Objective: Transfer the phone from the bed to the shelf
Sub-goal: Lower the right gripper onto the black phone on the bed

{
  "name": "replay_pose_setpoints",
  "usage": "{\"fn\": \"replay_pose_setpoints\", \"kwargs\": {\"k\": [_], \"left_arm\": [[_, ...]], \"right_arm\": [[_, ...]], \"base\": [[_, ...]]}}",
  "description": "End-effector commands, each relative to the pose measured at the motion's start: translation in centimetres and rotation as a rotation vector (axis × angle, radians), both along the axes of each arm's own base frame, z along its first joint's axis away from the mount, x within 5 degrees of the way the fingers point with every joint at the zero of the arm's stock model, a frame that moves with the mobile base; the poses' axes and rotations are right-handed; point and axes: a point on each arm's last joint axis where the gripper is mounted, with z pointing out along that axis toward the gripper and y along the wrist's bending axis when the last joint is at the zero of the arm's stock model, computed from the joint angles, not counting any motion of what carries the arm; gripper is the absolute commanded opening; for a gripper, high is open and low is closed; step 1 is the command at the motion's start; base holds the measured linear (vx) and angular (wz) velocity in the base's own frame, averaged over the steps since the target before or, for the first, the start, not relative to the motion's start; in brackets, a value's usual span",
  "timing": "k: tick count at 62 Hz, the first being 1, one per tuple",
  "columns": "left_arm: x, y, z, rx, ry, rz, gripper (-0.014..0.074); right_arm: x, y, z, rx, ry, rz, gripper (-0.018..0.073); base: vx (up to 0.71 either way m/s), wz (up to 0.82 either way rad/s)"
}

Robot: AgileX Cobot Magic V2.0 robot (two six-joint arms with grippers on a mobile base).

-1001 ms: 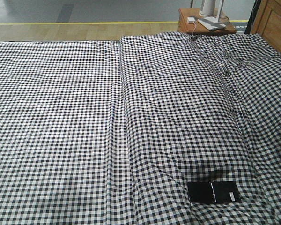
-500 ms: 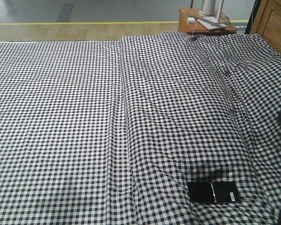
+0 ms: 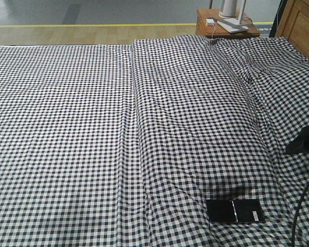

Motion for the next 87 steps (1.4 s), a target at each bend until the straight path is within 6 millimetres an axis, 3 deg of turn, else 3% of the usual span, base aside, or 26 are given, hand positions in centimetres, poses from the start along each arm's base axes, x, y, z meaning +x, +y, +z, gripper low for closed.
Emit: {"fn": "replay_pose_setpoints", "kwargs": {"k": [1, 17, 39, 69, 87], "left_arm": [[-0.1, 0.0, 1.5, -0.011, -0.108, -0.002, 0.0001], [-0.1, 0.0, 1.5, -0.011, -0.108, -0.002, 0.0001], [-0.1, 0.0, 1.5, -0.011, -0.108, -0.002, 0.0001], [-0.1, 0.0, 1.5, -0.011, -0.108, -0.002, 0.0001], [-0.1, 0.0, 1.5, -0.011, -0.108, -0.002, 0.0001]], "right_arm": [[1.5, -0.6, -0.6, 0.007, -0.075, 0.028, 0.0657], [4.8, -1.9, -8.7, 0.097, 0.038, 0.141, 0.0652], [8.1, -3.2, -16.0, 0.205, 0.117, 0.188, 0.0647], [7.9, -2.2, -24.2, 0.352, 0.140, 0.215, 0.0629], [7.2, -1.5, -27.6, 0.406, 0.131, 0.203, 0.0618]], "base": [[0.00, 0.00], [0.00, 0.00], [0.00, 0.00], [0.00, 0.00], [0.00, 0.00]]}}
